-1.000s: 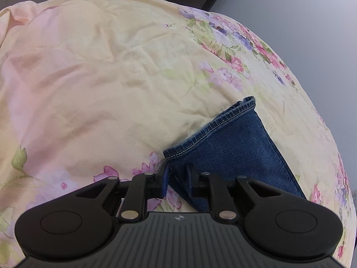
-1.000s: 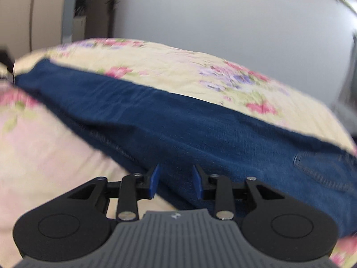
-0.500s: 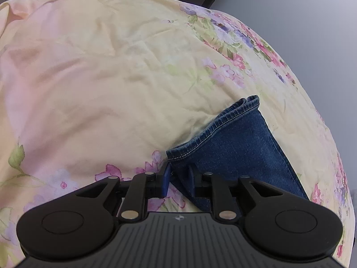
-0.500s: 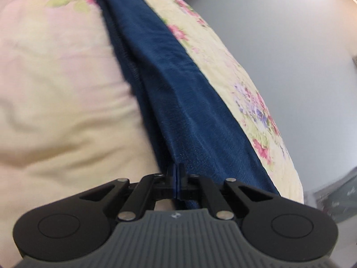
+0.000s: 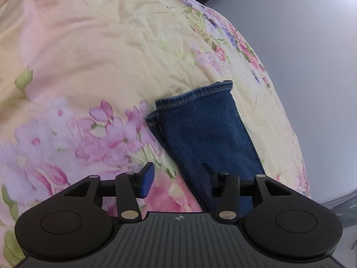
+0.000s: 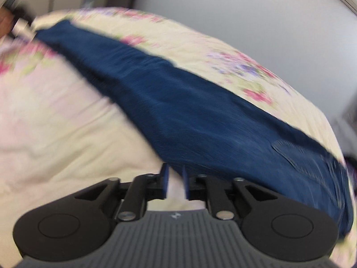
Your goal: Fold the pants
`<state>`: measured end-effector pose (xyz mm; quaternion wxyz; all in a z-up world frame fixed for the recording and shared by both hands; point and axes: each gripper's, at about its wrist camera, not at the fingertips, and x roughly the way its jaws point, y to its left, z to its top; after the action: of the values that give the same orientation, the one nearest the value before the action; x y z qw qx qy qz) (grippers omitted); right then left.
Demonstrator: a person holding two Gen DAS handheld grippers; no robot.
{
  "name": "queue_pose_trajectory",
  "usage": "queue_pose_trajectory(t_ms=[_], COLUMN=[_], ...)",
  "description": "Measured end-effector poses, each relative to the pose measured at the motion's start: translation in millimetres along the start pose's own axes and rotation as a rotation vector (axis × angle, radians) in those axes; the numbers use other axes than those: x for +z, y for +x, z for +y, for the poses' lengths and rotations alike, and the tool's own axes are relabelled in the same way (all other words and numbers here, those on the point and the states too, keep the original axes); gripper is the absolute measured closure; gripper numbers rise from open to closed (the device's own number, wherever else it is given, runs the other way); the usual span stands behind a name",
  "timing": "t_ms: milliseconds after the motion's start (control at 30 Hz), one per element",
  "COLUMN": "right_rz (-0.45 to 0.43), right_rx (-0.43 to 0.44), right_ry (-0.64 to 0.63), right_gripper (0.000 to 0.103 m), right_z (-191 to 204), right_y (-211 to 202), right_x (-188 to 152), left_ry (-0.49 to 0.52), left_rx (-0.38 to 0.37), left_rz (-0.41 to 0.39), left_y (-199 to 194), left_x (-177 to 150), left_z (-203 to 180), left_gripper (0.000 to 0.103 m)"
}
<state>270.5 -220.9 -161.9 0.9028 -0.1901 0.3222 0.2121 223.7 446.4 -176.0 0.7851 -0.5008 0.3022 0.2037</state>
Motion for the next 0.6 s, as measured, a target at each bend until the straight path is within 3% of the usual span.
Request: queue_pose_trajectory(t_ms=[33, 167, 400, 500, 567, 600], right_rz=[-0.015, -0.053, -0.104, -0.153, -0.203, -0.224], right_rx=[-0.011, -0.066, -0.172, -0.135, -0.113, -0.106], right_ry=[0.064, 0.317, 0.871, 1.15, 1.342, 1.422], right_gripper=[0.074, 0.074, 0.068, 0.05, 0.029, 0.027], right_z=[-9.7, -51.5, -143.9, -184.1, -205.9, -215.9], right_y=[-5.6, -20.8, -41.3, -42.8, -40.4, -38.6], right_x=[-3.3, -20.6, -74.1, -108.4, -130.2, -139.2], left_ry=[-0.022, -0.108, -0.17, -0.184, -0.203, -0.213], left_rx=[-0.031, -0.111, -0.152, -0.143, -0.15, -0.158], left_rz=[0.004, 0.017, 0.03, 0.03, 0.025, 0.02], left_y=[-1.1, 1.2, 31.9, 49.9, 59.9, 63.2], left_x=[-5.2, -23.1, -36.7, -37.1, -36.4, -36.0], left_z=[0.7, 3.7, -6.3, -11.7, -12.4, -12.6], left_gripper=[0.044, 0.032, 0.031, 0.031, 0.031, 0.031])
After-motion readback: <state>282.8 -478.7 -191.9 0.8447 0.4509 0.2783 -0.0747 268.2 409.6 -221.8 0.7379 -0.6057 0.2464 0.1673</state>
